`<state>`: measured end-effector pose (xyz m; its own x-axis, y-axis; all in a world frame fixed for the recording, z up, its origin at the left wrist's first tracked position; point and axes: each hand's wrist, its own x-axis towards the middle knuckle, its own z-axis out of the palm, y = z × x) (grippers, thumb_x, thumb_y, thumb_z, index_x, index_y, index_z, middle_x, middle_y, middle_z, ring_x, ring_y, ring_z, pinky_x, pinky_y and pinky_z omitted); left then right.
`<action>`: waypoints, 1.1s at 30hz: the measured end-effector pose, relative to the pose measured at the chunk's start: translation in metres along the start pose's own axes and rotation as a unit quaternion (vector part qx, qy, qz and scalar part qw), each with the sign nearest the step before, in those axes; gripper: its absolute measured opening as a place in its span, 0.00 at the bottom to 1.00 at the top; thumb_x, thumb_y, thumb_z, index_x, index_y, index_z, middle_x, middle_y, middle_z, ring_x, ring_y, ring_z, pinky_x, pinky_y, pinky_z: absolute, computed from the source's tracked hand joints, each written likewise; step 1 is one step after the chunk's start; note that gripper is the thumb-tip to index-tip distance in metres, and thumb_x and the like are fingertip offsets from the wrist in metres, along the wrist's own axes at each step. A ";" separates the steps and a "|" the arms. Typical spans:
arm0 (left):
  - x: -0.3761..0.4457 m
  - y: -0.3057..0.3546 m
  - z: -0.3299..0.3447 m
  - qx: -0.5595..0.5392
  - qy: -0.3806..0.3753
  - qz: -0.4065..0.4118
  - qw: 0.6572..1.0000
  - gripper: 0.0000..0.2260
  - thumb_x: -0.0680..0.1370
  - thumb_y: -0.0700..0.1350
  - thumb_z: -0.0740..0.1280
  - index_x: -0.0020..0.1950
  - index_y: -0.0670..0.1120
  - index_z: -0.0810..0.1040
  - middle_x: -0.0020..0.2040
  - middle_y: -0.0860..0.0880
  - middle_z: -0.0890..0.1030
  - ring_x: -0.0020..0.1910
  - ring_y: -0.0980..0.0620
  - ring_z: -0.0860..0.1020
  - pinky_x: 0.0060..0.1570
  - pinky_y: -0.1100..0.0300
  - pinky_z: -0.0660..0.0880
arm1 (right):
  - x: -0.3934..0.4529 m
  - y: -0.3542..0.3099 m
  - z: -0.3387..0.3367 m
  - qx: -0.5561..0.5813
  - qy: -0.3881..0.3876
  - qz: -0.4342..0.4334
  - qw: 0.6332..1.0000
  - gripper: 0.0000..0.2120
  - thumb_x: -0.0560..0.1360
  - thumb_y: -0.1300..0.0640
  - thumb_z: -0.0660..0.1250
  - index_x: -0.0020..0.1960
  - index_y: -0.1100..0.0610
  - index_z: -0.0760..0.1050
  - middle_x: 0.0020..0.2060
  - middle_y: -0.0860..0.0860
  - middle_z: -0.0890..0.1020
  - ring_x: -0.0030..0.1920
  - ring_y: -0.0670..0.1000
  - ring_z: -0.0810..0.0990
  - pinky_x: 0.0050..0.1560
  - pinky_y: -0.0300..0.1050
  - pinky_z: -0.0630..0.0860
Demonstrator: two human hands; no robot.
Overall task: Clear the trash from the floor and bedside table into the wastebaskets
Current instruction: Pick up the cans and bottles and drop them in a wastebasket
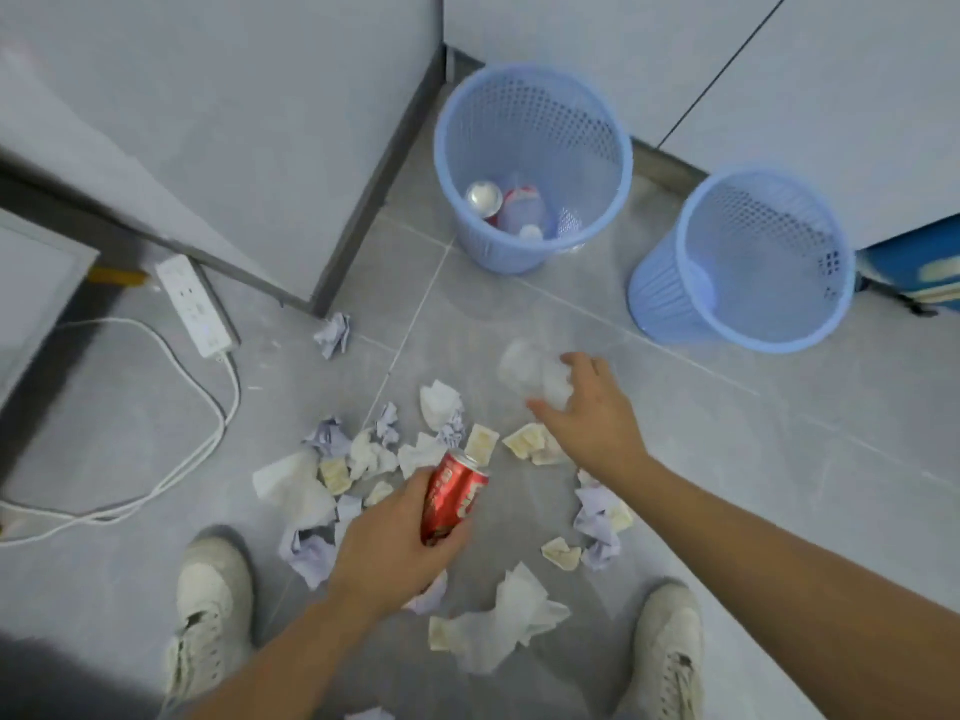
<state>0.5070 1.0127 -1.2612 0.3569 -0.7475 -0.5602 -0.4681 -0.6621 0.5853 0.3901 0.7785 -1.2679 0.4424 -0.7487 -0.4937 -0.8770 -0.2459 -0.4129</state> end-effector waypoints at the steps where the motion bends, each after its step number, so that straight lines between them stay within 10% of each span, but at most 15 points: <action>1: 0.011 0.013 -0.020 -0.028 0.013 -0.009 0.999 0.23 0.75 0.70 0.63 0.65 0.61 0.67 0.47 0.60 0.80 0.43 0.60 0.80 0.44 0.59 0.78 | -0.007 -0.008 -0.012 0.046 0.017 0.014 0.999 0.30 0.72 0.42 0.74 0.69 0.52 0.69 0.59 0.52 0.75 0.51 0.55 0.80 0.52 0.47 0.74; 9: 0.149 0.153 -0.176 -0.217 0.091 -0.085 0.968 0.22 0.72 0.61 0.72 0.60 0.60 0.66 0.55 0.52 0.80 0.52 0.48 0.81 0.52 0.51 0.77 | 0.068 -0.104 -0.136 0.245 0.143 0.065 0.957 0.25 0.70 0.39 0.68 0.63 0.46 0.68 0.58 0.50 0.77 0.56 0.52 0.79 0.53 0.56 0.79; 16: 0.273 0.184 -0.144 -0.283 0.073 -0.178 0.940 0.37 0.59 0.58 0.73 0.65 0.48 0.72 0.56 0.44 0.82 0.52 0.42 0.82 0.52 0.44 0.82 | 0.172 -0.078 -0.127 0.137 0.074 0.046 0.987 0.28 0.75 0.41 0.68 0.66 0.59 0.71 0.59 0.59 0.78 0.58 0.61 0.78 0.54 0.49 0.73; 19: 0.299 0.184 -0.127 -0.285 0.087 -0.213 0.930 0.25 0.68 0.54 0.74 0.60 0.46 0.72 0.51 0.43 0.80 0.49 0.41 0.81 0.40 0.49 0.82 | 0.194 -0.063 -0.114 0.108 0.064 0.067 0.990 0.31 0.75 0.38 0.68 0.64 0.61 0.71 0.60 0.61 0.77 0.59 0.63 0.77 0.55 0.52 0.73; 28: 0.308 0.184 -0.133 -0.195 0.168 -0.113 0.960 0.24 0.73 0.55 0.73 0.65 0.48 0.72 0.62 0.46 0.75 0.57 0.45 0.77 0.59 0.49 0.76 | 0.210 -0.067 -0.120 0.073 0.064 0.052 0.994 0.28 0.76 0.40 0.67 0.66 0.60 0.72 0.62 0.60 0.76 0.60 0.63 0.77 0.56 0.53 0.73; 33: 0.253 0.180 -0.133 -0.168 0.187 -0.052 0.966 0.12 0.76 0.48 0.72 0.55 0.47 0.74 0.51 0.47 0.80 0.50 0.46 0.80 0.50 0.49 0.78 | 0.146 -0.054 -0.132 0.074 0.076 0.011 0.994 0.17 0.79 0.48 0.65 0.62 0.57 0.73 0.58 0.56 0.76 0.55 0.59 0.78 0.51 0.51 0.73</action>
<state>0.6209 0.6970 -1.2197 0.6849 -0.6008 -0.4124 -0.1468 -0.6680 0.7295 0.4770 0.6011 -1.2166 0.3796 -0.8402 -0.3873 -0.8443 -0.1434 -0.5164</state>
